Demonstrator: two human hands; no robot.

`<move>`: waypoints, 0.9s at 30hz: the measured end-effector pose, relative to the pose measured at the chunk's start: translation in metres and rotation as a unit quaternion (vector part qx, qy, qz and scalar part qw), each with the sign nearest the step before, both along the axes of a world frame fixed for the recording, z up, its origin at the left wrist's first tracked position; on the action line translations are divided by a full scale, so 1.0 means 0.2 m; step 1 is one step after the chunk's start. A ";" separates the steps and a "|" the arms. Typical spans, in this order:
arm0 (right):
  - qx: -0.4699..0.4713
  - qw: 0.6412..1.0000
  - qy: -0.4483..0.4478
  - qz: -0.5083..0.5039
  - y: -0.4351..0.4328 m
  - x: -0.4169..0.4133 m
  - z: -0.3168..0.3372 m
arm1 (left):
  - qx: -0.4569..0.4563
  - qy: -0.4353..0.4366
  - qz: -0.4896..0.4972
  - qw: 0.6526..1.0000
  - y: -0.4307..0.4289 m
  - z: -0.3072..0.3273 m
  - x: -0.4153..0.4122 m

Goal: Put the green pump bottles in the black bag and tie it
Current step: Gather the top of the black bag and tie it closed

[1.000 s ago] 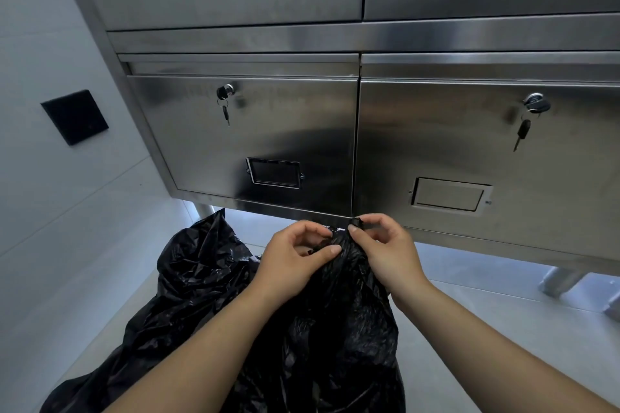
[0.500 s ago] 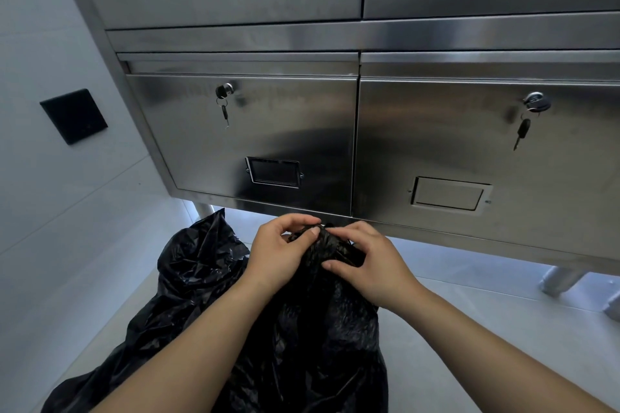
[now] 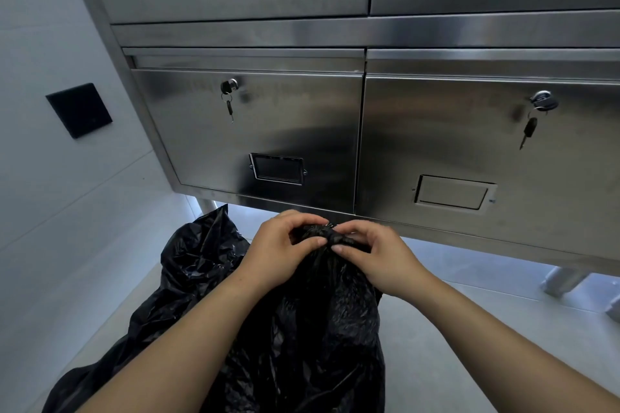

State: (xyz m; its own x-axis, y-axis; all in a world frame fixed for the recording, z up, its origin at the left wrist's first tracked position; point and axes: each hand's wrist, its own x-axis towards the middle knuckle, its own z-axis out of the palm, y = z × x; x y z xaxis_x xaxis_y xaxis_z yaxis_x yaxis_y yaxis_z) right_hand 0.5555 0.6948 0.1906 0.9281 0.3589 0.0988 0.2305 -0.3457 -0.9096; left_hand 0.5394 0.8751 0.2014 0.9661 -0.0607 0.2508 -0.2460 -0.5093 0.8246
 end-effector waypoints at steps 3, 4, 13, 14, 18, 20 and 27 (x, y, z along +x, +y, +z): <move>0.085 0.995 0.054 0.024 0.00 0.00 0.03 | 0.004 -0.023 -0.005 1.000 0.00 0.01 0.00; 0.109 0.992 0.063 0.026 -0.01 0.00 0.04 | 0.002 -0.026 -0.002 1.000 0.00 0.01 0.00; 0.043 0.999 0.027 -0.009 0.01 -0.04 0.05 | -0.007 0.000 0.011 1.000 -0.02 0.01 0.00; 0.005 1.000 0.000 -0.027 0.02 -0.04 0.04 | -0.012 0.002 0.013 1.000 -0.02 0.02 0.01; -0.006 0.998 -0.046 -0.051 0.04 -0.03 0.04 | -0.022 -0.007 0.013 1.000 -0.02 0.03 0.01; 0.030 0.999 -0.013 -0.036 0.03 -0.02 0.05 | -0.024 -0.006 0.001 1.000 -0.01 0.04 0.01; 0.197 0.973 0.111 0.054 -0.02 0.00 0.10 | -0.080 0.004 -0.041 0.996 -0.01 0.04 0.01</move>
